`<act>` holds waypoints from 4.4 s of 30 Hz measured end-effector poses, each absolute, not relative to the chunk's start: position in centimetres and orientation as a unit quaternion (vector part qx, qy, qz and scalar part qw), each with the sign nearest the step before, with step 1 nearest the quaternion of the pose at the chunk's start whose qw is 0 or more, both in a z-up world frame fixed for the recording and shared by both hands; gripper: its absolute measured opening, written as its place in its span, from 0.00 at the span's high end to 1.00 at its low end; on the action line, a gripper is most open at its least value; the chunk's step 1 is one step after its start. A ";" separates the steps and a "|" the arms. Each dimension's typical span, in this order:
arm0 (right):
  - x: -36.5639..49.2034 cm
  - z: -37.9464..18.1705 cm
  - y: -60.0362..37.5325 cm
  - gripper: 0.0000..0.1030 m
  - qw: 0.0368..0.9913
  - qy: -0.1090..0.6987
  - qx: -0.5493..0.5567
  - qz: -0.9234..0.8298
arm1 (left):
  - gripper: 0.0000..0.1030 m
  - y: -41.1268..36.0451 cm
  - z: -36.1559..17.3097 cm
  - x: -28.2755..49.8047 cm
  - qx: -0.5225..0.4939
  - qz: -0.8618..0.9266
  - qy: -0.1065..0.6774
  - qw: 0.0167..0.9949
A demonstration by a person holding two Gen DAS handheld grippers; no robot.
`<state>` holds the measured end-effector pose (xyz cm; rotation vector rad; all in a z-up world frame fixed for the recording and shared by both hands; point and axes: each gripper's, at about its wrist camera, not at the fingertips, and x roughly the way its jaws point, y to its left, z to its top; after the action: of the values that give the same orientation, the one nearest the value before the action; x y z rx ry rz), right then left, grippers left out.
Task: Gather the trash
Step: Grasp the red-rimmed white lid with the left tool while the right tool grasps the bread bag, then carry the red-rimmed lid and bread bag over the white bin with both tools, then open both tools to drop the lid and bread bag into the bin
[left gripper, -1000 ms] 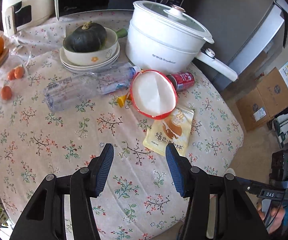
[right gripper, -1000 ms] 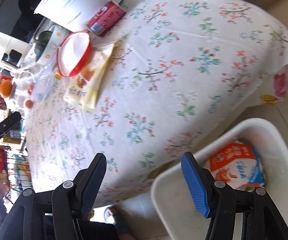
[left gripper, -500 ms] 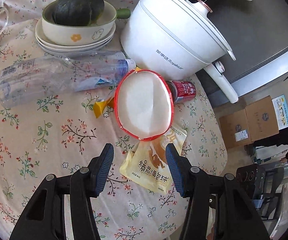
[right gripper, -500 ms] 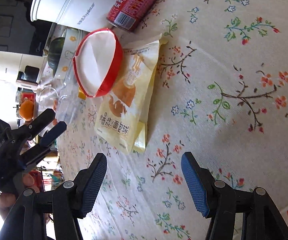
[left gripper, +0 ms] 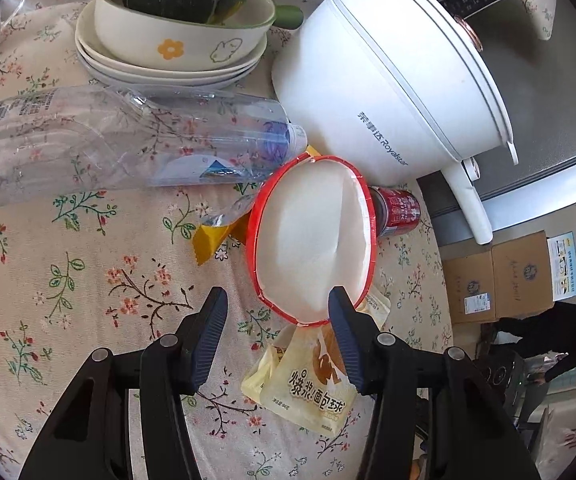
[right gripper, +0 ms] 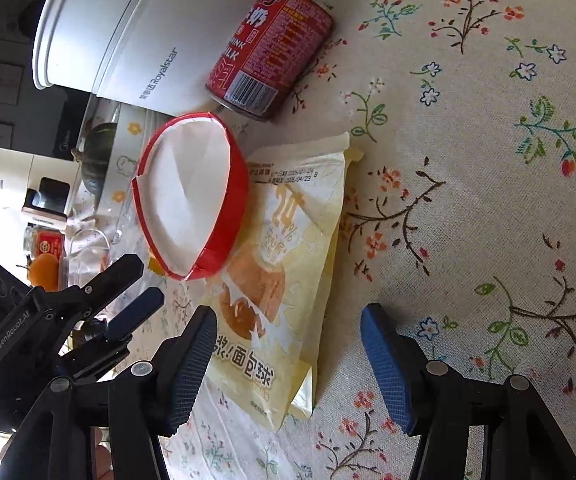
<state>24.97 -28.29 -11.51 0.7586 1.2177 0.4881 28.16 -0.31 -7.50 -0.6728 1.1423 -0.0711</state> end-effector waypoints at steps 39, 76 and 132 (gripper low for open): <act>22.3 -8.4 -30.2 0.96 0.759 0.533 0.297 0.229 | 0.93 -6.4 -3.4 25.8 -0.100 0.014 0.502 0.859; 12.9 -0.7 -37.6 0.99 0.822 0.482 0.224 0.203 | 0.93 -10.7 1.6 12.3 -0.090 -0.071 0.484 0.868; 5.1 -8.2 -51.9 0.65 0.763 0.594 0.254 -0.006 | 0.93 -33.7 -12.9 6.2 0.056 -0.270 0.613 0.740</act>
<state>5.14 -51.92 -8.17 0.5517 1.2925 -0.0121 6.23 -33.71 -12.88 0.1239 1.3446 -0.5923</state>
